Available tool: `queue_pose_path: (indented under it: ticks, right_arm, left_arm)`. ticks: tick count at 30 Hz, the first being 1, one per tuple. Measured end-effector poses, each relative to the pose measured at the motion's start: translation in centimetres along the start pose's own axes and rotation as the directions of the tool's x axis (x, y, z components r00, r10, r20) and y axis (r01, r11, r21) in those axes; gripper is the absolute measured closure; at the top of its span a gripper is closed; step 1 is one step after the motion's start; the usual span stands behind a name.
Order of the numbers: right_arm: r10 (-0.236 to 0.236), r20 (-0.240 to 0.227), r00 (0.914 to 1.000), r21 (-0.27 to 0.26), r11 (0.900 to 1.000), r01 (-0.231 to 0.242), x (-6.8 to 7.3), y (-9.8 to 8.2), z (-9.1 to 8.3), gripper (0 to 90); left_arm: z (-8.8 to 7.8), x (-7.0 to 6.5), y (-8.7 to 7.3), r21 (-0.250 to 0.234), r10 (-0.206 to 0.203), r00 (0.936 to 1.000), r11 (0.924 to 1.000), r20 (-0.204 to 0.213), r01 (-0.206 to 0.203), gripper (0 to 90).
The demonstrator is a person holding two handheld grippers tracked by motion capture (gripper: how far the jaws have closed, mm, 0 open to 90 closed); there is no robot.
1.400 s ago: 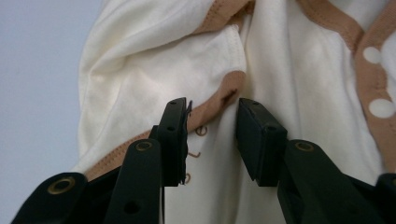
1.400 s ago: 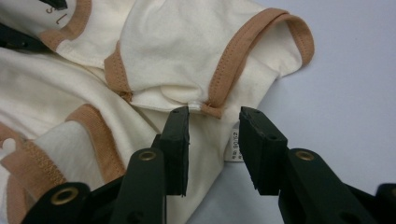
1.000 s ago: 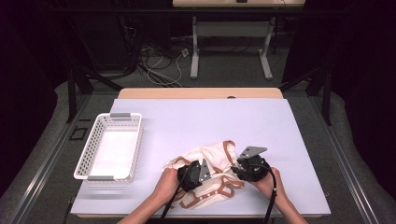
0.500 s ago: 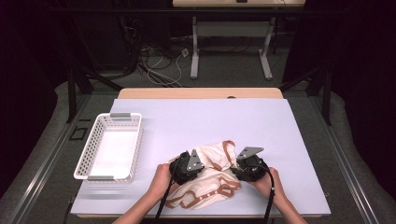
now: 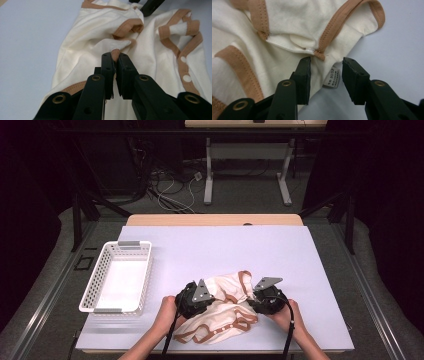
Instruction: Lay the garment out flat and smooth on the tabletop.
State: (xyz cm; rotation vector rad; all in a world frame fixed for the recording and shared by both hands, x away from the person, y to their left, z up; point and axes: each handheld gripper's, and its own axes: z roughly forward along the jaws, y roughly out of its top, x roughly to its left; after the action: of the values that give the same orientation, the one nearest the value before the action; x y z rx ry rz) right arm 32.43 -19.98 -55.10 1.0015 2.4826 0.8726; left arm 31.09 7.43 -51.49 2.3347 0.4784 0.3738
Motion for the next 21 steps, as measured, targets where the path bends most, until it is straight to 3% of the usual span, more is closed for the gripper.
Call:
queue_pose_path:
  ticks: [3,7,11,14,16,21]
  right_arm:
    - [0.008,0.000,1.0000,-0.012,1.000,-0.008,0.0,0.0,0.1,59.3]
    - [0.010,-0.011,0.9999,-0.023,1.000,-0.011,-0.2,-0.1,0.2,59.5]
    - [0.015,-0.009,0.9998,0.006,1.000,-0.015,-0.2,-0.1,0.0,59.5]
    - [0.009,-0.010,0.9999,0.003,1.000,-0.009,-0.3,-0.1,0.1,59.6]
    - [0.013,-0.008,0.9999,0.004,1.000,-0.013,-0.2,-0.1,0.0,59.5]
    - [0.004,-0.007,1.0000,0.005,1.000,-0.004,-0.2,0.0,0.0,59.5]
  left_arm:
    - [-0.6,0.8,0.1,-0.022,-0.032,0.9972,0.9993,-0.067,0.031,84.5]
    - [-1.0,2.6,0.2,-0.038,-0.118,0.9808,0.9928,-0.155,0.114,84.5]
    - [-0.9,5.1,0.1,-0.038,-0.207,0.9555,0.9782,-0.210,0.204,84.5]
    - [-0.4,6.4,0.3,-0.015,-0.233,0.9409,0.9715,-0.246,0.236,84.4]
    - [-0.1,7.0,0.4,-0.002,-0.248,0.9280,0.9663,-0.278,0.257,84.3]
    - [1.1,8.7,0.5,0.040,-0.278,0.8894,0.9490,-0.363,0.313,84.3]
